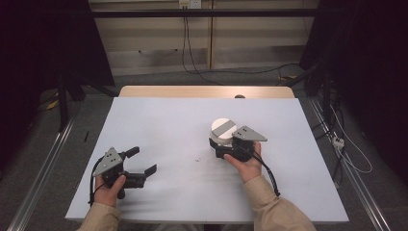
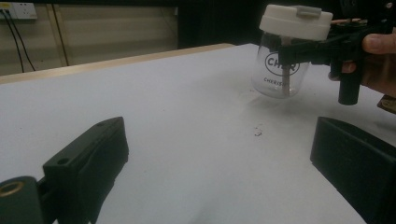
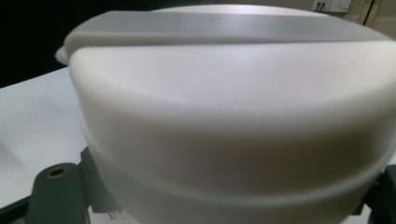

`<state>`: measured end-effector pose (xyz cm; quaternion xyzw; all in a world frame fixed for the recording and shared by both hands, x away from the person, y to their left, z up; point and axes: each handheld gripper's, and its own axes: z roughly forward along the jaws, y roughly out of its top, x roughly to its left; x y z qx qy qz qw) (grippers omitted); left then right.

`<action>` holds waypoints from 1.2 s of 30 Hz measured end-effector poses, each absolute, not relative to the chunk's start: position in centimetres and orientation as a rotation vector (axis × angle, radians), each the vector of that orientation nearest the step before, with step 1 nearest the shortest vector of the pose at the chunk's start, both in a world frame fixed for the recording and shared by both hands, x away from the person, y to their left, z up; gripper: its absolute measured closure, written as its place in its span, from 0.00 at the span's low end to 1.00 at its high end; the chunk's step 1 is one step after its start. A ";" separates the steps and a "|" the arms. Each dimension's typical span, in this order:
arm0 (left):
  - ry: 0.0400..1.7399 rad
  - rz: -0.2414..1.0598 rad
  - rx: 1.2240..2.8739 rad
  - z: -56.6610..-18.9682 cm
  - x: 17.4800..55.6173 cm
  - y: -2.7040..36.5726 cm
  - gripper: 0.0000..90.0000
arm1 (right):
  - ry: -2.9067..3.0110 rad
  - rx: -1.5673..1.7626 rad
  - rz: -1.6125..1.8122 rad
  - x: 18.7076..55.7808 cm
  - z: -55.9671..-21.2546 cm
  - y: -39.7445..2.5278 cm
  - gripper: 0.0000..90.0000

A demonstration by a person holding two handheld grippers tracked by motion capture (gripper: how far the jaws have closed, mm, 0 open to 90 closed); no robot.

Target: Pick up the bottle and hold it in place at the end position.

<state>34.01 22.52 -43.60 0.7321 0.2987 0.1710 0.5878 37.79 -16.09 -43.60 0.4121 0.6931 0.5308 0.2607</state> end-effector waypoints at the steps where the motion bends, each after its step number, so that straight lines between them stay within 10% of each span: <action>1: 0.699 0.399 1.705 -43.6 34.0 22.5 0.04 | 1.877 1.115 1.440 37.9 -43.6 -16.0 0.21; 36: 0.702 0.399 1.694 -43.6 34.0 22.6 0.04 | 1.906 1.097 1.424 39.8 -43.7 -14.2 0.21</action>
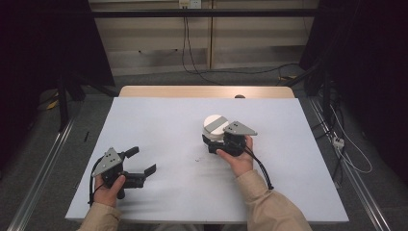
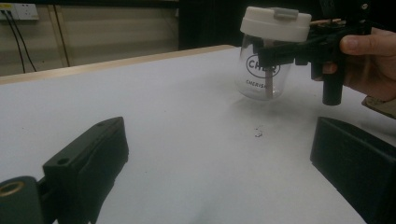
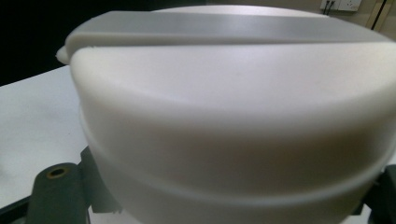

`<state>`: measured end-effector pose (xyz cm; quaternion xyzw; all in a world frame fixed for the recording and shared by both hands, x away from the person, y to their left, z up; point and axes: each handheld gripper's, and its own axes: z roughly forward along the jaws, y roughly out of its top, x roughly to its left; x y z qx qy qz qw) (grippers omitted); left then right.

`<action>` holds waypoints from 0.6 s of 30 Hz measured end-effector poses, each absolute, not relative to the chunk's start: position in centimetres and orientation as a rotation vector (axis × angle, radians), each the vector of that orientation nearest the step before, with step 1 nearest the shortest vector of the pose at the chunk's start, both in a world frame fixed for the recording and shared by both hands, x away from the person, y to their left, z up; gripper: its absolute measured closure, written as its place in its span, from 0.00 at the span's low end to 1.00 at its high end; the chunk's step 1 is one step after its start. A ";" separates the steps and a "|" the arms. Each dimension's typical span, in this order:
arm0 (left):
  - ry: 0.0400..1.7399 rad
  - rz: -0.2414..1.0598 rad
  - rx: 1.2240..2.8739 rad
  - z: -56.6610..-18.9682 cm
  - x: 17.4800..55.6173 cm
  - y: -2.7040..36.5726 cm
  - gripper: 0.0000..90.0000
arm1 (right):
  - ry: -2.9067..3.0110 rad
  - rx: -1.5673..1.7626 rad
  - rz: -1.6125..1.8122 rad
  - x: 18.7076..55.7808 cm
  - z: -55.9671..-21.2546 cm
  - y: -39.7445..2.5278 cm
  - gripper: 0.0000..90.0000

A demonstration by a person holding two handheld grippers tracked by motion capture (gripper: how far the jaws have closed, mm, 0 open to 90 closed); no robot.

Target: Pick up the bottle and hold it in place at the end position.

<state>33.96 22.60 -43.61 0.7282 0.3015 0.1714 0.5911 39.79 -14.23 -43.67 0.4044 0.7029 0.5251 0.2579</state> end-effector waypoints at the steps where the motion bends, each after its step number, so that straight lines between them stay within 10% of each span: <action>1: 0.702 0.399 1.695 -43.6 34.0 22.6 0.04 | 1.906 1.097 1.427 39.8 -43.6 -14.2 0.21; 18: 0.704 0.397 1.704 -43.7 34.0 22.6 0.04 | 1.911 1.091 1.446 40.9 -43.8 -13.3 0.21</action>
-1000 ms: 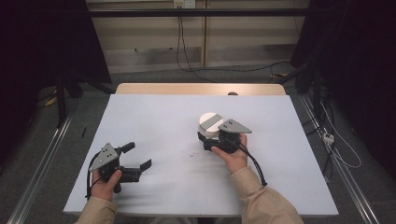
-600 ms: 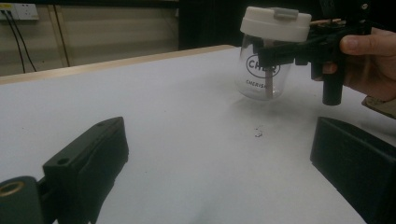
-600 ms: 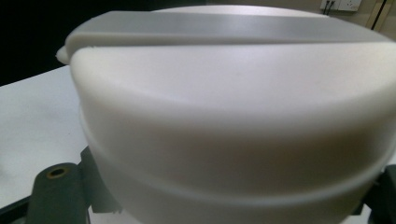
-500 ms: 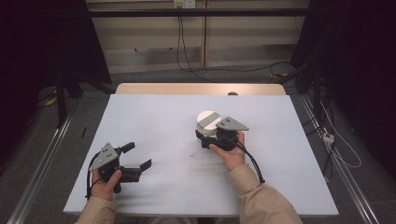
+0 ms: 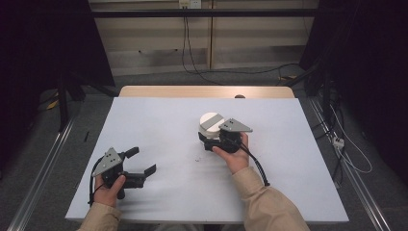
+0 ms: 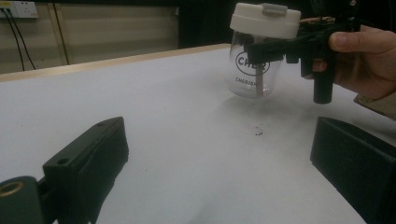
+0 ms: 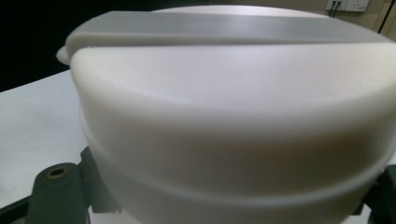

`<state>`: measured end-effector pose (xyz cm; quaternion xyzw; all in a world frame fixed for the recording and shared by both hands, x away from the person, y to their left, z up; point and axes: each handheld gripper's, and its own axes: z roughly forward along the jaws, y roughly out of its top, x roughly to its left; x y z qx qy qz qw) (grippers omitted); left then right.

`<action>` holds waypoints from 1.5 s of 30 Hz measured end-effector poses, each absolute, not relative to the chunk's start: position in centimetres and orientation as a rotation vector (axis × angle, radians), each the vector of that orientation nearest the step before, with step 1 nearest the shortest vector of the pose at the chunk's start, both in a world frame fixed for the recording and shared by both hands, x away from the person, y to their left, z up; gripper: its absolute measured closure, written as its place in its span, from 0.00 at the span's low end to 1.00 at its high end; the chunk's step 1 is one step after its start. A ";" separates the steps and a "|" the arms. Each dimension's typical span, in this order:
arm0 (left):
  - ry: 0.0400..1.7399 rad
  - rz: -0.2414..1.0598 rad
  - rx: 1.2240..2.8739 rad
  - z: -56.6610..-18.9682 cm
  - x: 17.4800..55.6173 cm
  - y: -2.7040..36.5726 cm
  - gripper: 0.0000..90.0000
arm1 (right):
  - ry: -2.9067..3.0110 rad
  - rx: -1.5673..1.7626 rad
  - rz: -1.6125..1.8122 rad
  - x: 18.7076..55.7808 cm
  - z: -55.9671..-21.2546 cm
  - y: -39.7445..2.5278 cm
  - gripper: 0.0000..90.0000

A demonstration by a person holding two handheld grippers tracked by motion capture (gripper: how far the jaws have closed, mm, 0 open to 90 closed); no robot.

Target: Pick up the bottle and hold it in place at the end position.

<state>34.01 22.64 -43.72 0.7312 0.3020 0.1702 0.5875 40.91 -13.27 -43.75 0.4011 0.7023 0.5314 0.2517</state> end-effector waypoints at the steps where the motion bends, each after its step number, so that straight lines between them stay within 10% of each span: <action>1: 0.703 0.397 1.704 -43.7 34.0 22.6 0.04 | 1.908 1.098 1.445 41.0 -43.8 -13.3 0.21; 45: 0.713 0.394 1.704 -43.9 34.0 22.7 0.04 | 1.927 1.115 1.417 43.2 -44.9 -12.3 0.21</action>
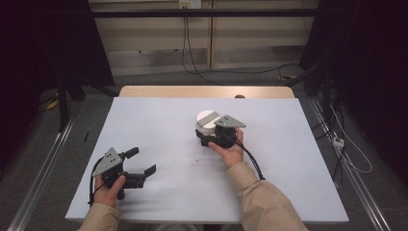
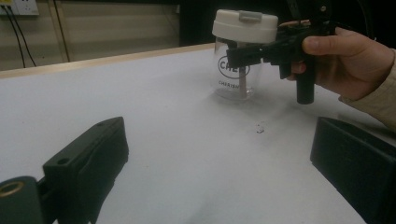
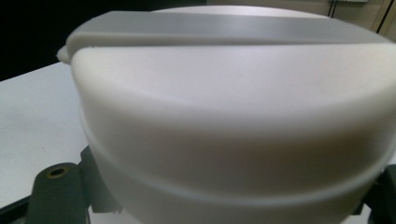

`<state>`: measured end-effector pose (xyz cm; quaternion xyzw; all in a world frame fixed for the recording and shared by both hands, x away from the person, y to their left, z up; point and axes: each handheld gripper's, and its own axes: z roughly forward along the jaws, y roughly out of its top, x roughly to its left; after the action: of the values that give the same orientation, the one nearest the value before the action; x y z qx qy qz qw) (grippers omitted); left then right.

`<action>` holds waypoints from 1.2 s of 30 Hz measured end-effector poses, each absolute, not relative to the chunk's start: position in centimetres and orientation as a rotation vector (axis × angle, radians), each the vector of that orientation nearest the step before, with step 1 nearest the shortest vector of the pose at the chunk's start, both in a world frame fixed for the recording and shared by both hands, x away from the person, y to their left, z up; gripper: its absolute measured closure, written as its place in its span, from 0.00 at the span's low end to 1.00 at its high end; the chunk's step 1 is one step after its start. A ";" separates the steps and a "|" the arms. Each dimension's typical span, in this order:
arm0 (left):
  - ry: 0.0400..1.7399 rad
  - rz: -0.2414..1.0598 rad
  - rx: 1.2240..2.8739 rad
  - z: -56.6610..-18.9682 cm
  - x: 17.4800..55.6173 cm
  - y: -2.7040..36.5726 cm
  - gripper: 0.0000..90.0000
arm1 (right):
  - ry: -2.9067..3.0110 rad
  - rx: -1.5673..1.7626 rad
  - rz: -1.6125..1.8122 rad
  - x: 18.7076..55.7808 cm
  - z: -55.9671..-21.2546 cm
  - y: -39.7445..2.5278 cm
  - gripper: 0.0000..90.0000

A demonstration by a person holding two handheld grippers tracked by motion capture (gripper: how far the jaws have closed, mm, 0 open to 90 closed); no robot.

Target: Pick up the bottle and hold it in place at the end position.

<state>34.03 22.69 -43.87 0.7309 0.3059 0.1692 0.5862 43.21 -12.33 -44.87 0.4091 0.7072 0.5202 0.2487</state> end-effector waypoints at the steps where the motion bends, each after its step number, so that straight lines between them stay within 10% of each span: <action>1: 0.712 0.395 1.704 -43.9 34.0 22.7 0.04 | 1.926 1.114 1.419 43.2 -44.9 -12.3 0.21; 36: 0.712 0.380 1.703 -43.9 34.3 22.2 0.04 | 1.984 1.025 1.382 42.9 -45.7 -11.9 0.21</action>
<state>34.26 22.17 -43.91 0.7310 0.3056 0.1633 0.5879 42.89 -11.90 -45.66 0.3775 0.7304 0.5089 0.2548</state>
